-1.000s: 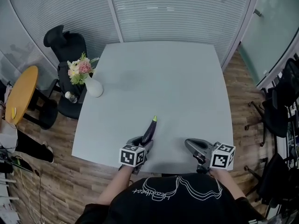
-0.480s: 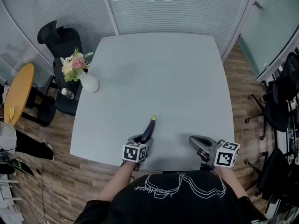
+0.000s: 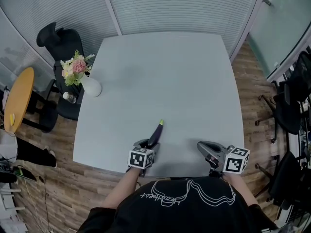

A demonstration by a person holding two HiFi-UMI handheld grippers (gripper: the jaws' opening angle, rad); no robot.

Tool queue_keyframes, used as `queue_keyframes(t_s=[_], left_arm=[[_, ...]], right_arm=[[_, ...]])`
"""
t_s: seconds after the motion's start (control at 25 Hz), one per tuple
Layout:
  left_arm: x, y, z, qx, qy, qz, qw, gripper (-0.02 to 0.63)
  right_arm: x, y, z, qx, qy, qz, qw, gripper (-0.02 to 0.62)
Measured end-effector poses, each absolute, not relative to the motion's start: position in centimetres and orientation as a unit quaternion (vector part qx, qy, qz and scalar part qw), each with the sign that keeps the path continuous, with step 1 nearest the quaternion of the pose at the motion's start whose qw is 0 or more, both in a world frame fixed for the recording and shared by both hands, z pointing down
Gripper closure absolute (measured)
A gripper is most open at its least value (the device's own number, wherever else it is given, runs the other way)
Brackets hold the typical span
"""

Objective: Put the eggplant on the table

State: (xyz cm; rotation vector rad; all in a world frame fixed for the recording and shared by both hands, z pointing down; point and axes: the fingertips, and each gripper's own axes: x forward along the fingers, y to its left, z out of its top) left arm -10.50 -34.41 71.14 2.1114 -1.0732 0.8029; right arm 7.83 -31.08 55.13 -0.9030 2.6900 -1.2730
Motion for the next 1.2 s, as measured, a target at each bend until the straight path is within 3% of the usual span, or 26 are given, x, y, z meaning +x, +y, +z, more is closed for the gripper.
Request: queue_keyframes(t_s=[0.68, 1.2], left_arm=[[-11.6, -35.1, 68.3, 0.804, -0.451, 0.249, 0.297, 0.325], [-10.1, -30.0, 53.7, 0.853, -0.417, 0.074, 0.304, 0.336]], right_arm=[[5.9, -29.0, 54.0, -0.249, 0.881, -0.401, 0.035, 0.588], [2.8, -26.2, 49.3, -0.197, 0.918, -0.34, 0.05, 0.587]])
